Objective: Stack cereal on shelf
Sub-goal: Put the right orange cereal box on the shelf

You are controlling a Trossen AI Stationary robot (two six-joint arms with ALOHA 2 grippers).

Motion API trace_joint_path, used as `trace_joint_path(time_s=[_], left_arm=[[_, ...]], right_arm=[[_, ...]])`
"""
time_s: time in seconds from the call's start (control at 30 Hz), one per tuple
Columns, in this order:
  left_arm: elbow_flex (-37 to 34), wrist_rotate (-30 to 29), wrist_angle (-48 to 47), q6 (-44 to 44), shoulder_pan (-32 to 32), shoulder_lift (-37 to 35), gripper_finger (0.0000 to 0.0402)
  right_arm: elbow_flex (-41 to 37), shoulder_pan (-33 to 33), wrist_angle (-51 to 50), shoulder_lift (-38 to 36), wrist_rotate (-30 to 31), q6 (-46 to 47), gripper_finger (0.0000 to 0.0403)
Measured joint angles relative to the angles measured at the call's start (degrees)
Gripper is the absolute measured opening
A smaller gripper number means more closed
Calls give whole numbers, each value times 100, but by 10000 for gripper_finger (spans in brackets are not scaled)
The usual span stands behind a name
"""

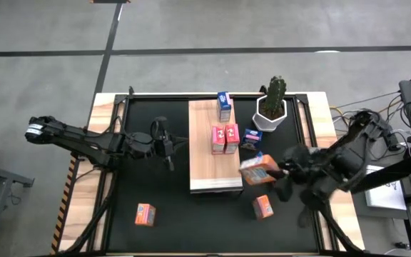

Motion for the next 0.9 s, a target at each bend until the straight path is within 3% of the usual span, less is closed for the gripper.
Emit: trace_joint_path(time_s=[0.43,0.63,0.9], left_arm=[[0,0,-6,0,1,0,0],[0,0,-22,-17,1,0,0],[0,1,-54,-20,1,0,0]], right_arm=[[1264,-1766,280,1145,-1040,-3168,136],[1817,-2152,240,1737,-1438,-3951,137],[2396,-2238,-456,2426,-1505,-4291,137]])
